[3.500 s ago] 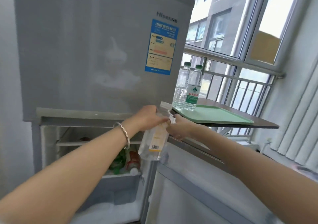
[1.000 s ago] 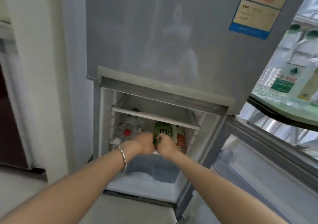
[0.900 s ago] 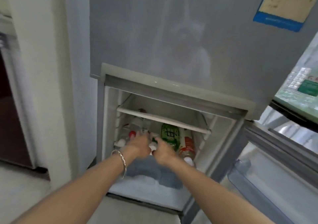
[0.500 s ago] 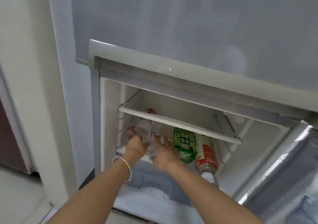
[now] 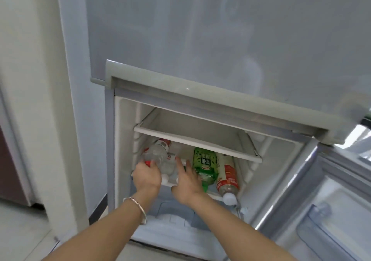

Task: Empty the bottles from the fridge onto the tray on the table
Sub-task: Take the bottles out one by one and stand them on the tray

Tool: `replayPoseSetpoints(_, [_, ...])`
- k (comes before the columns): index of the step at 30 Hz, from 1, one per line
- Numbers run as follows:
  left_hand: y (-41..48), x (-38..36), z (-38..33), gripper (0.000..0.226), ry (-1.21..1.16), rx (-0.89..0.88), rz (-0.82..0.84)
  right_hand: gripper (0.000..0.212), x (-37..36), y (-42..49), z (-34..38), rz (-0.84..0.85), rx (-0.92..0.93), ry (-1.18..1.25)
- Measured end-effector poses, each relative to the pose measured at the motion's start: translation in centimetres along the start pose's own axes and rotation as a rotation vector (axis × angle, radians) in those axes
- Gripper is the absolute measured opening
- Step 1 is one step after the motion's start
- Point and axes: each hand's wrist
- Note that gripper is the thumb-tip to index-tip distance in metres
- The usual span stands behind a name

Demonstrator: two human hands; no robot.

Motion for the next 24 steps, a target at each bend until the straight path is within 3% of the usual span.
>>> replayPoseSetpoints(5, [-1.5, 4.0, -1.2, 0.029, -0.007, 0.003, 0.018, 0.103, 1.7, -2.9, 1.5, 0.028, 0.008, -0.031])
replayPoseSetpoints(9, [-2.8, 8.6, -4.2, 0.030, 0.101, -0.135, 0.059, 0.106, 3.6, -4.9, 2.8, 0.094, 0.004, -0.049])
replayPoseSetpoints(16, [-9.1, 13.5, -12.7, 0.028, 0.225, -0.562, 0.134, 0.120, 7.7, -8.1, 4.2, 0.112, -0.024, 0.106])
replayPoseSetpoints(21, [-15.3, 13.4, -17.9, 0.028, 0.264, -0.818, 0.219, 0.088, 12.0, -13.4, 1.2, 0.006, -0.020, 0.408])
replayPoseSetpoints(24, [-19.0, 12.9, -21.4, 0.034, 0.230, -1.018, 0.195, 0.108, 14.6, -15.0, -2.2, -0.116, -0.024, 0.473])
Point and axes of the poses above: each hand's wrist, its own y-axis towards the middle knuckle, its own x-axis out of the back of the hand, z = x × y, and after that the axes turned 4 degrees about -y, right-handed
